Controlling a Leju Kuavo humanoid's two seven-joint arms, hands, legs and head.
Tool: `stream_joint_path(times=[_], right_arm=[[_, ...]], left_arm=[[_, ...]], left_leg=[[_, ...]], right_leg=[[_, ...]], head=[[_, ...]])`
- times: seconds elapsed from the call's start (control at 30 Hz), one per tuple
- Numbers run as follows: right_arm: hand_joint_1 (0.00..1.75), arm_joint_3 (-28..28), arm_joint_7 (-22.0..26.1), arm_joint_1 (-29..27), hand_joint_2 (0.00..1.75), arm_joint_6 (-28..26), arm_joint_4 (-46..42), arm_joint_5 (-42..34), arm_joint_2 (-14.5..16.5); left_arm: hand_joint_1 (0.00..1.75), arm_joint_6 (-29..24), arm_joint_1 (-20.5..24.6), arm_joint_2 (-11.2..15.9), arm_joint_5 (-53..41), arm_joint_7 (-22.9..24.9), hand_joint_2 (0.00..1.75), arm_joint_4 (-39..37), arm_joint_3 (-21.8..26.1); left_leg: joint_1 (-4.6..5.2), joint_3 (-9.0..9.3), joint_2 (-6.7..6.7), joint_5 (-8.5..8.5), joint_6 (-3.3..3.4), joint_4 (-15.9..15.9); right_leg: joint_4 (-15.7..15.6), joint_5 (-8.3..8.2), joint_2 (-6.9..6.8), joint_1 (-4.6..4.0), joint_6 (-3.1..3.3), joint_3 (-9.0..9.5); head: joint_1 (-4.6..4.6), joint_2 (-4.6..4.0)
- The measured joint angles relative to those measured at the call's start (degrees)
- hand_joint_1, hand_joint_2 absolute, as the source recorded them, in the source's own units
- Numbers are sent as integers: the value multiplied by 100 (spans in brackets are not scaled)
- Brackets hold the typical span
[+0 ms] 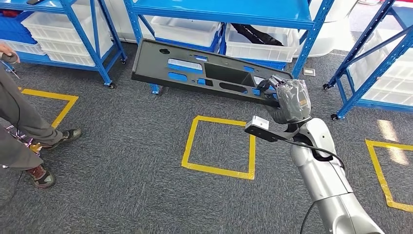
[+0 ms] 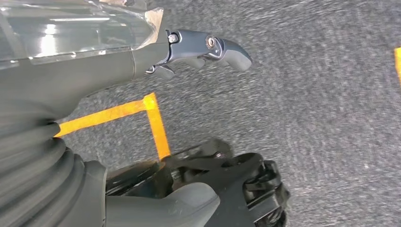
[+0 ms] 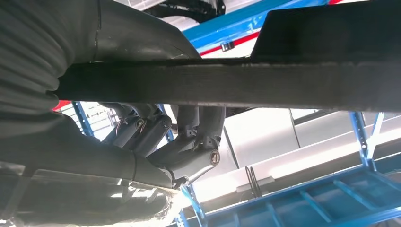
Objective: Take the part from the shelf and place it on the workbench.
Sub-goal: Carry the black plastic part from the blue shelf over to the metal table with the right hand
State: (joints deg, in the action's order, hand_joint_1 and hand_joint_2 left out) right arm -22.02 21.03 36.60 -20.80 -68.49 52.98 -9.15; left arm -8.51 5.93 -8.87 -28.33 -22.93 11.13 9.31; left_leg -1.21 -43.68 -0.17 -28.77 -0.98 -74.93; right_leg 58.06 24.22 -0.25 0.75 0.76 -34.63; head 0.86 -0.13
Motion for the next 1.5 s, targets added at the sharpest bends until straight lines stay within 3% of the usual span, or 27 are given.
stream_joint_path(times=[0.07,0.13,0.2,0.27,0.3,0.37,0.43,0.5,0.53,0.6,0.67,0.7,0.77,0.83,0.9,0.93,0.97,1.03,1.07,1.13,1.2,1.27,1.3,1.37,1.43,1.47,1.5], right_arm=[[173,13,0,55,175,8,2,-11,7],[173,49,-1,120,175,10,2,-36,-3],[173,90,-4,162,175,9,1,-66,-22],[173,121,-7,166,175,7,3,-84,-47],[173,136,-6,164,175,6,4,-87,-63],[173,162,-5,159,175,6,8,-87,-97],[173,179,-4,144,175,5,13,-87,-120],[173,194,-5,108,175,4,16,-86,-138],[173,207,-10,89,175,2,14,-83,-146],[173,244,-26,63,175,-4,-4,-73,-159],[173,299,-41,27,175,-12,-56,-66,-179],[173,329,-48,1,175,-15,-85,-66,-195],[173,384,-57,-70,175,-19,-138,-69,-235],[173,434,-67,-138,175,-19,-197,-72,-265],[173,482,-71,-189,175,-16,-263,-77,-288],[173,500,-72,-208,175,-15,-286,-81,-296],[173,516,-72,-229,175,-14,-305,-86,-304],[173,547,-72,-275,175,-6,-330,-98,-319],[173,567,-72,-299,175,4,-344,-110,-329],[173,619,-69,-333,175,26,-399,-148,-353],[173,668,-55,-347,175,46,-450,-192,-380],[173,698,-31,-371,175,83,-467,-237,-405],[173,715,-16,-392,175,105,-472,-261,-421],[173,753,13,-424,175,134,-476,-314,-464],[173,787,33,-433,175,166,-479,-367,-498],[173,798,36,-435,175,192,-480,-388,-508],[173,811,37,-438,175,221,-481,-404,-515]], left_arm=[[0,-9,13,1,14,-14,175,2,20],[0,-7,40,2,13,-25,175,5,32],[0,3,58,2,4,-26,175,6,38],[0,18,58,-3,-6,-20,175,5,51],[0,26,60,-5,-10,-18,175,4,60],[0,40,70,-11,-17,-14,175,4,72],[0,49,74,-16,-24,-9,175,4,74],[0,53,72,-20,-34,-3,175,4,75],[0,55,72,-21,-40,-2,175,4,75],[0,56,73,-22,-51,-1,175,4,75],[0,58,72,-23,-68,2,175,5,75],[0,62,67,-23,-80,4,175,6,75],[0,76,48,-23,-105,11,175,2,74],[0,97,26,-22,-117,19,175,-2,73],[0,113,18,-22,-120,22,175,-3,74],[0,116,17,-22,-122,22,175,-3,74],[0,120,18,-21,-123,22,175,-3,74],[0,122,20,-17,-133,23,175,-3,74],[0,123,24,-16,-137,23,175,-2,74],[0,123,45,-9,-149,23,175,9,74],[0,126,73,-7,-156,24,175,18,73],[0,130,80,-14,-158,29,175,16,74],[0,132,80,-15,-159,33,175,16,75],[0,135,79,-20,-161,40,175,14,76],[0,142,81,-27,-170,41,175,14,77],[0,143,79,-33,-180,36,175,14,77],[0,140,78,-40,-196,29,175,14,77]], left_leg=[[3,540,-4,178,39,491],[28,1133,-14,79,102,1276],[80,1320,-22,-7,182,1616],[95,1257,-1,120,288,1671],[87,1206,16,204,343,1701],[71,1046,43,378,412,1738],[69,850,52,532,424,1735],[64,641,62,692,398,1728],[56,536,67,775,375,1725],[52,362,67,931,304,1710],[62,282,67,1074,224,1711],[64,269,67,1139,187,1731],[45,243,62,1212,123,1768],[16,135,54,873,72,1561],[4,-32,39,193,32,869],[3,-91,33,-36,15,472],[3,-104,27,-149,5,131],[5,141,26,6,31,33],[10,413,21,108,68,270],[42,1103,5,30,168,1086],[103,1465,1,-129,248,1628],[130,1426,21,-22,319,1748],[124,1378,33,69,361,1787],[97,1224,59,273,418,1849],[99,1016,67,450,427,1850],[95,901,72,535,412,1847],[87,777,80,622,393,1842]], right_leg=[[6,-125,5,-9,-38,-149],[10,-219,2,-26,-99,-226],[-12,-312,-17,-26,-180,-245],[-14,-344,-23,-34,-250,-287],[80,-234,-17,-35,-250,-357],[607,241,-3,-16,-198,-568],[1349,657,2,4,-201,-738],[1665,643,3,34,-320,-649],[1537,529,2,55,-391,-458],[803,456,2,82,-461,168],[132,616,16,40,-382,598],[-17,676,23,2,-320,659],[-35,595,13,7,-193,580],[-34,440,-2,44,-57,474],[-28,266,-3,40,27,300],[-25,185,-3,25,43,203],[-22,102,-2,9,43,101],[-18,-48,1,-20,29,-86],[-16,-122,3,-34,16,-170],[-11,-250,-3,-55,-28,-293],[-34,-369,-30,-48,-104,-333],[-81,-474,-48,-42,-186,-346],[-52,-426,-41,-35,-202,-382],[293,-7,-18,-32,-175,-534],[993,547,-3,-1,-160,-686],[1332,644,-2,16,-205,-711],[1585,583,-2,36,-287,-697]], head=[[2,0],[-6,0],[-6,0],[1,0],[-3,0],[-10,0],[-12,0],[-12,0],[-10,0],[-15,0],[-4,0],[5,0],[14,0],[22,0],[28,0],[29,0],[29,0],[30,0],[30,0],[25,0],[22,0],[21,0],[25,0],[2,0],[-18,0],[-17,0],[-15,0]])
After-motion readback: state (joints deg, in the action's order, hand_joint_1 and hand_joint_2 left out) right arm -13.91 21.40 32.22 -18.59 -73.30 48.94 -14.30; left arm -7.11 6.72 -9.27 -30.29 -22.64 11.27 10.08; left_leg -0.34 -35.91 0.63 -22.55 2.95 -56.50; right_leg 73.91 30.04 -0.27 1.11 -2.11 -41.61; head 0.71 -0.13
